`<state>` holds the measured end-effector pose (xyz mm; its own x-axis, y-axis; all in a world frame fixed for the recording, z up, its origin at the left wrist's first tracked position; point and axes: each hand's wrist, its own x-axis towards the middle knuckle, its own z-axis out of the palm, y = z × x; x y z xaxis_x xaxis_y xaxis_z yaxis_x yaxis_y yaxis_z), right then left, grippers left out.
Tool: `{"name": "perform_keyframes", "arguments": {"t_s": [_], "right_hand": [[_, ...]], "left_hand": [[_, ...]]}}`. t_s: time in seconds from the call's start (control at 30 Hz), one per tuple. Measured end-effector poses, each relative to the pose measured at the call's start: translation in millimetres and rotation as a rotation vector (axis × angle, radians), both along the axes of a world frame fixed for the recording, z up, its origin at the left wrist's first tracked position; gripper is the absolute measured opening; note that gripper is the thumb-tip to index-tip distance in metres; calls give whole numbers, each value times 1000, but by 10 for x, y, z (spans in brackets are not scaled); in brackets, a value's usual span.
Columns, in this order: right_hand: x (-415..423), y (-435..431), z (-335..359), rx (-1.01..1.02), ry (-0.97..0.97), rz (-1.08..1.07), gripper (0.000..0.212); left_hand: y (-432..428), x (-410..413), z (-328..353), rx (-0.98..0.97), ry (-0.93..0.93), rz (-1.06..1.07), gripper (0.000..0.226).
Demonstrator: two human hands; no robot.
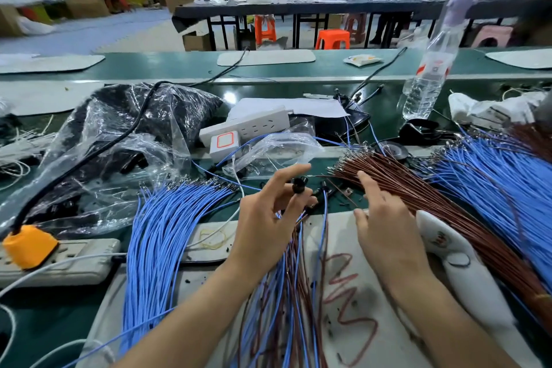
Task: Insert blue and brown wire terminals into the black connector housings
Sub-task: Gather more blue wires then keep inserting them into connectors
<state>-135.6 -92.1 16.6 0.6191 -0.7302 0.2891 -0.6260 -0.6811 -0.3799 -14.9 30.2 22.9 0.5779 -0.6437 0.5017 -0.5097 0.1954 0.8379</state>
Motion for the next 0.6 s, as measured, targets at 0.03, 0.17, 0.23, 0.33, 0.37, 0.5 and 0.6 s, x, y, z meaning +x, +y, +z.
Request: {"name": "perform_keyframes", "arguments": {"t_s": [0.03,0.17,0.23,0.33,0.37,0.5,0.6], "right_hand": [[11,17,-10,-28,7,6,66],[34,-43,-52,-66,19,22,66],[46,-58,-62,-61,21,18,64],[51,-28,-72,-75,45,22,59],[50,-9,-64,-95,46,14,56],[43,78,7,-121,-178,9,45],[28,124,53,-140,-434,60,30]], "left_hand": [[3,-8,2,-2,2,9,29],[-5,-49,12,-9,-18,10,36],[3,-60,16,-17,-30,-7,38],[15,-64,15,-10,6,-23,35],[14,-66,16,-9,21,-21,31],[25,-68,28,34,21,-4,18],[49,-54,55,83,-154,17,18]]}}
